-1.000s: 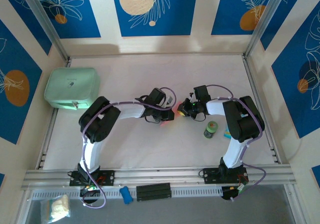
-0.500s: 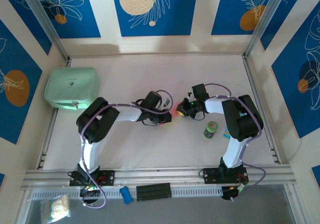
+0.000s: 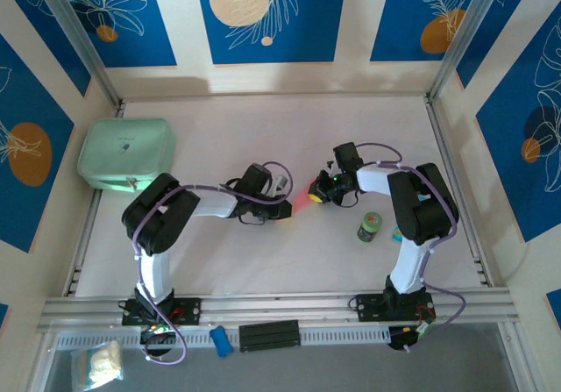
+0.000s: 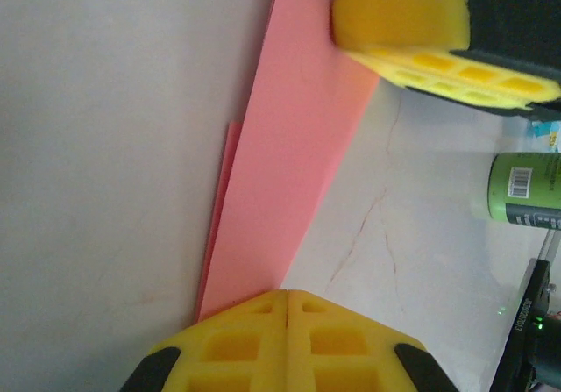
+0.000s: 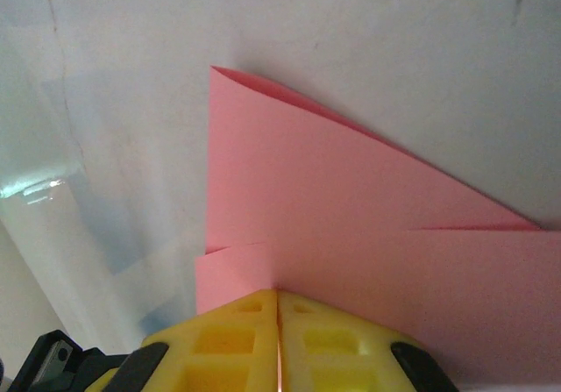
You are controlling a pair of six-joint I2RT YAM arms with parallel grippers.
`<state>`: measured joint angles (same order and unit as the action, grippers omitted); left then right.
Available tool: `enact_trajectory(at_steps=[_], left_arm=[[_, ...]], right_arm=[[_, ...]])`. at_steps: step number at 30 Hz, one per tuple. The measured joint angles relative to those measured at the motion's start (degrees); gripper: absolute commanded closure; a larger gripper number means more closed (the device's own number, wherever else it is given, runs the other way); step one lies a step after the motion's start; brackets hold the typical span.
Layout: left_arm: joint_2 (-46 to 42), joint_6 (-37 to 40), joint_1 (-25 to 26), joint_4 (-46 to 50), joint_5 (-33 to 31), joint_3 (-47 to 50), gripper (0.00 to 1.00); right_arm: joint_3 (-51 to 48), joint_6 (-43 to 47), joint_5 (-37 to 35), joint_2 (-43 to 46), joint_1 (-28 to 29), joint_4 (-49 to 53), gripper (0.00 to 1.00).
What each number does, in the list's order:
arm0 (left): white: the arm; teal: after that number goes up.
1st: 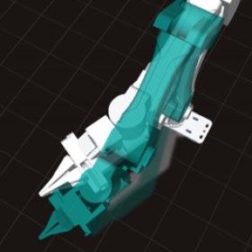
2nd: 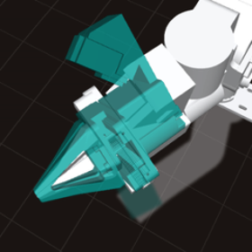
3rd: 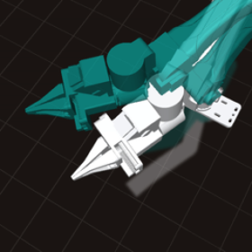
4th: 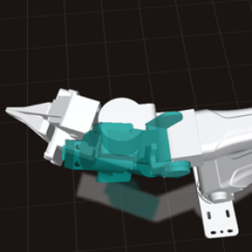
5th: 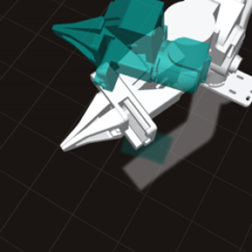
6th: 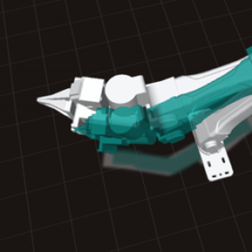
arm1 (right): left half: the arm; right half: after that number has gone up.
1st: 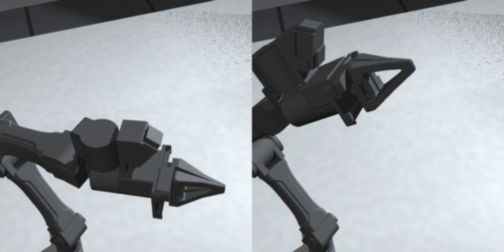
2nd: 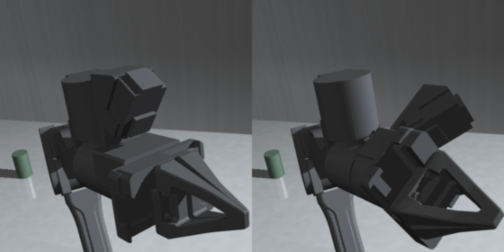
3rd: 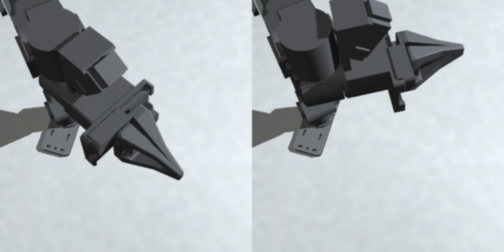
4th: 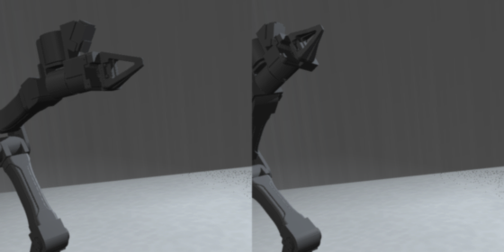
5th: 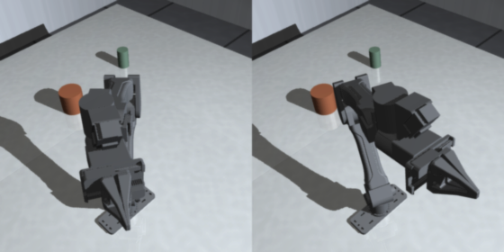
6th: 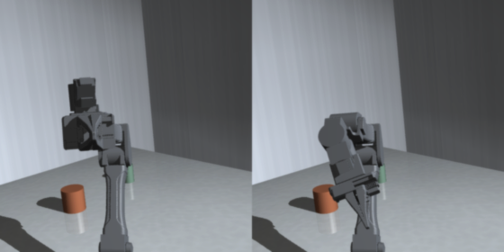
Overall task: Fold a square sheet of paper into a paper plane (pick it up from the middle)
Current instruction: Fold the wing for the fifth time at the center of the table.
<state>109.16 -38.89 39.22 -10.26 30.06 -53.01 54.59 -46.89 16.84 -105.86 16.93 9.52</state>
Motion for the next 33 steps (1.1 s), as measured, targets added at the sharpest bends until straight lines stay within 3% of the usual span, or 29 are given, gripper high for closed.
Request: enact_trajectory(at_steps=[14, 24, 27, 31, 33], left_arm=[[-4.0, 1.92, -1.62, 0.92, 1.01, 5.11, 0.96], [-7.19, 9.42, -1.62, 16.65, -1.18, 2.64, 0.97], [-9.27, 10.16, -1.84, 21.64, -2.71, 2.56, 0.92], [-13.14, 10.27, -2.49, 24.09, -5.16, 2.23, 0.77], [-15.65, 9.7, -3.32, 24.52, -7.39, 1.73, 0.65]], right_arm=[[1.31, 0.48, 0.13, -0.55, 0.0, 1.95, 0.92], [1.99, 1.62, -1.38, -0.55, 0.22, 2.27, 0.9], [2.08, 3.15, -1.38, -0.52, 0.33, 2.14, 0.88], [4.59, 5.95, -2.05, -0.44, 1.22, 4.55, 0.81], [6.73, 7.08, -3.15, 0.44, 1.9, 6.69, 0.72]])
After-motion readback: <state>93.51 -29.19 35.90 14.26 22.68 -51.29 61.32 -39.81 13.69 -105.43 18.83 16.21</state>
